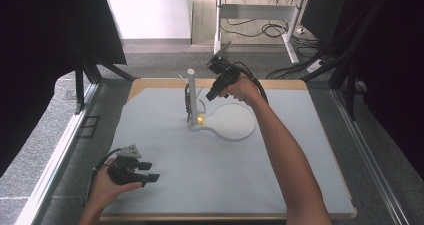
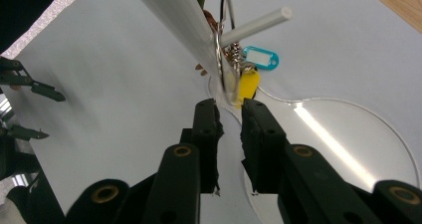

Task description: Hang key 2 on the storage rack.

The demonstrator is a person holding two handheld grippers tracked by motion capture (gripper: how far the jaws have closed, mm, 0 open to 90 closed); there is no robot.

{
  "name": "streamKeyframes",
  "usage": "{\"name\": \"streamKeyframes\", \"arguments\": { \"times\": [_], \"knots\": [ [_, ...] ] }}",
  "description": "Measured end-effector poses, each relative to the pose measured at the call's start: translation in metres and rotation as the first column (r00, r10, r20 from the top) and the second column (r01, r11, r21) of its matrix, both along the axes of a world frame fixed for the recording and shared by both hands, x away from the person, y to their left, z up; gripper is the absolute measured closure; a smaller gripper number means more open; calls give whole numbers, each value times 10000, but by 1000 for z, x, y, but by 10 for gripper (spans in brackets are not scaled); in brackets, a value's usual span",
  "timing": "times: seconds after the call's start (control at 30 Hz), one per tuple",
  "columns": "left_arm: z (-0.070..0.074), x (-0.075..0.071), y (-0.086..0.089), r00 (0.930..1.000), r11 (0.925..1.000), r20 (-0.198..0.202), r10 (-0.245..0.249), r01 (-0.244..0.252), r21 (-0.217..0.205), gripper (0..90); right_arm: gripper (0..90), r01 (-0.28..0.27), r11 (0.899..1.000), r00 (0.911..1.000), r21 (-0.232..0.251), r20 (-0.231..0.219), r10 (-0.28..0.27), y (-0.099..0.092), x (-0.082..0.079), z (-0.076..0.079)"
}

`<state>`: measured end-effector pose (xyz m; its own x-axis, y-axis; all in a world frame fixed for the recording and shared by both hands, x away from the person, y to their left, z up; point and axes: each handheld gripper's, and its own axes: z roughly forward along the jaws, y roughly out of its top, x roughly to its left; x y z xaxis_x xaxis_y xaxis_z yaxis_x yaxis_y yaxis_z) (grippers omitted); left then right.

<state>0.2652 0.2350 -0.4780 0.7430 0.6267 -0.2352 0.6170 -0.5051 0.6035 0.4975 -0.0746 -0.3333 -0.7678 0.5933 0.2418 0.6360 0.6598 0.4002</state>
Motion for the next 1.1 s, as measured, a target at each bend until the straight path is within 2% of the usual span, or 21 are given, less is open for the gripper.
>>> {"name": "streamKeyframes", "arguments": {
  "times": [0.17,0.2,0.23,0.27,0.3,0.5,0.57,0.6,0.63,0.67,0.7,0.83,0.9,0.97,1.0,1.07,1.1],
  "knots": [
    [0,0,-1,10000,10000,-7,35,-35,-19,427,624,145,9997,9995,198,271,-151,-17,-12,1],
    [0,0,-1,10000,10000,-7,35,-35,-19,426,624,145,9997,9995,198,271,-151,-17,-12,1],
    [0,0,-1,10000,10000,3,-17,17,2,426,558,97,9989,9995,456,311,-111,-24,-18,1],
    [0,0,-1,10000,10000,2,-23,23,-40,426,558,97,9989,9995,456,311,-111,-24,-18,1],
    [1,-1,-3,10000,10000,36,-22,23,-81,426,530,88,9981,9988,610,472,-117,-32,-25,2],
    [1,-1,-6,10000,10000,23,-80,80,58,425,496,266,9964,9972,803,679,-321,-52,-41,1],
    [1,-1,-5,10000,9999,14,-60,60,87,424,485,285,9948,9961,982,807,-365,-64,-52,-1],
    [1,-1,-5,10000,9999,14,-60,60,87,424,485,285,9948,9961,982,807,-365,-64,-52,-1],
    [1,-2,-5,10000,9999,-4,-45,45,101,424,478,237,9925,9954,1195,898,-345,-72,-61,-4],
    [1,-2,-5,10000,9999,-4,-45,45,101,424,478,237,9925,9954,1195,898,-345,-72,-61,-4],
    [2,-2,-5,10000,9999,2,-56,56,119,424,474,206,9891,9946,1458,972,-350,-80,-69,-9],
    [2,-3,-7,10000,10000,-15,-3,3,59,423,474,212,9842,9924,1761,1158,-421,-91,-81,-18],
    [2,-3,-7,10000,9999,0,-55,55,113,422,474,193,9781,9893,2073,1375,-487,-101,-96,-29],
    [2,-3,-7,10000,9999,-1,-50,50,115,422,474,151,9797,9854,2000,1630,-485,-107,-106,-36],
    [2,-3,-7,10000,9999,-2,-41,41,100,422,474,151,9797,9854,2000,1630,-485,-107,-106,-36],
    [2,-4,-7,10000,10000,-15,73,-73,-5,421,474,120,9811,9823,1930,1813,-476,-113,-117,-45],
    [2,-3,-4,10000,10000,-38,41,-41,47,421,473,166,9795,9803,2006,1897,-554,-120,-128,-53]
  ]
}}
